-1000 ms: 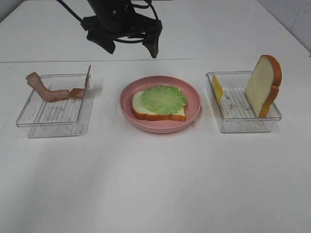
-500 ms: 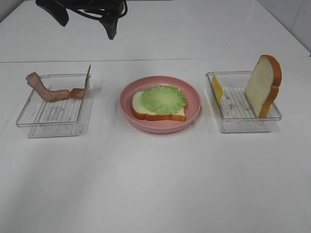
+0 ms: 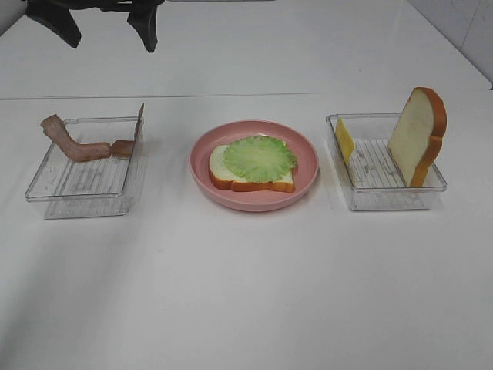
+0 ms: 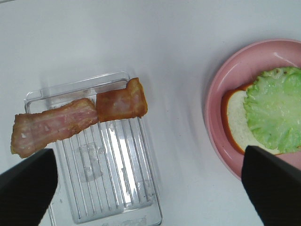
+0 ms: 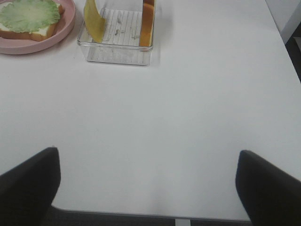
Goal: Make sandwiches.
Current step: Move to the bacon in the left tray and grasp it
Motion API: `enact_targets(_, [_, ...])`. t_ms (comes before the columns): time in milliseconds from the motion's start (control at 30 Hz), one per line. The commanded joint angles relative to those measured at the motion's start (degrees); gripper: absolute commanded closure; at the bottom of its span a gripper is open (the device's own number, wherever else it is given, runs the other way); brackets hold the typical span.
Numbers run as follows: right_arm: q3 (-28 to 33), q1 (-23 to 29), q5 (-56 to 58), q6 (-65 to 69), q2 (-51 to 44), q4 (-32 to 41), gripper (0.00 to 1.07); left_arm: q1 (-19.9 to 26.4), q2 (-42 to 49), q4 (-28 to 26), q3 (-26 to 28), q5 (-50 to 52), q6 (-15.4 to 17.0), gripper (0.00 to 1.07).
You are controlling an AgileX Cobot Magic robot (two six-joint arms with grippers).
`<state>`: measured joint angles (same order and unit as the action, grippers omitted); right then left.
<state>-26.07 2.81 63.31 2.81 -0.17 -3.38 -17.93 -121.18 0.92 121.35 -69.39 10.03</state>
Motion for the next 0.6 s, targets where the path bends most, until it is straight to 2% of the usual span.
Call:
enact_targets(33, [-0.2, -0.2, 0.2, 0.4, -1.9, 0.2, 0.09, 0.7, 0.3, -0.6, 0.1, -5.0, 1.4, 0.04])
enact_targets(233, [-0.2, -0.2, 0.2, 0.4, -1.9, 0.2, 0.09, 2.8, -0.4, -0.9, 0.1, -2.4, 5.3, 0.04])
enact_targets(400, [-0.2, -0.2, 0.2, 0.4, -1.9, 0.2, 0.09, 4.3, -1.6, -1.6, 0.1, -4.5, 5.2, 0.04])
enact_targets(600, [-0.2, -0.2, 0.2, 0.4, -1.9, 0.2, 0.09, 9.3, -1.7, -4.0, 0.1, -6.0, 3.2, 0.04])
